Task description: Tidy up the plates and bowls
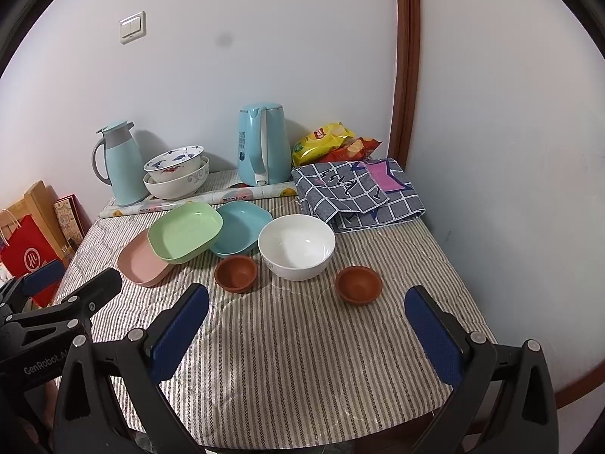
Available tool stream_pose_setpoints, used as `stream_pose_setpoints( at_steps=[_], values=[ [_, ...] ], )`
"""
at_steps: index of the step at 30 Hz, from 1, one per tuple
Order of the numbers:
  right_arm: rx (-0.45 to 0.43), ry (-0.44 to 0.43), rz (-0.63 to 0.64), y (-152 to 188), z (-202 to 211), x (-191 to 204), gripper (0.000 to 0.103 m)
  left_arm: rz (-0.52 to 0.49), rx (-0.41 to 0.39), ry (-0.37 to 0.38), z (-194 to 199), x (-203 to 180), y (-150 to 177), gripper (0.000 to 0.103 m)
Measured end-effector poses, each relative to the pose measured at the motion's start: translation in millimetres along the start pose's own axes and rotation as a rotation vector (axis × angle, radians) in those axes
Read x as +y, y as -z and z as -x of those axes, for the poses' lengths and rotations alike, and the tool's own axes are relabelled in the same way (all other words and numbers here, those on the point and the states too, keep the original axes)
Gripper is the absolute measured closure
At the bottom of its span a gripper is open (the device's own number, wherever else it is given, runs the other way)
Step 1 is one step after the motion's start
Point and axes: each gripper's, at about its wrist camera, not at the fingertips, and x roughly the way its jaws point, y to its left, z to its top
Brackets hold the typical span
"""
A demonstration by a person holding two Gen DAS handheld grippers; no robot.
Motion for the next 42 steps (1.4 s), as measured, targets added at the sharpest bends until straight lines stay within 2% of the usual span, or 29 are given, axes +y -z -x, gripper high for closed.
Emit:
stream_pose_setpoints(
  at_steps=[14,29,39,41,42],
  values=[
    [-0.018,-0.031,-0.021,-17.8,-9.6,-4.2,0.001,0.001,0.022,-0.012,-19.2,1.3,-17.8,0.000],
    [0.015,-0.121,-0.048,-55.2,-71.2,6.1,0.002,0.013,0.089,-0.053,-79.3,36.9,-44.9,0.000],
    [0.075,-0.178,0.042,-74.8,-138.0,46.6,0.019,0.062,0.134,-0.082,-133.9,73.5,-60.1,0.005],
    [0.083,-0.195,0.058,-78.1,-149.9,54.9,0.023,0.068,0.148,-0.090,-146.7,81.4,-61.9,0.006],
    [0.086,-0.199,0.066,-79.0,-155.2,58.5,0.028,0.071,0.154,-0.094,-153.0,84.7,-62.5,0.008]
  ],
)
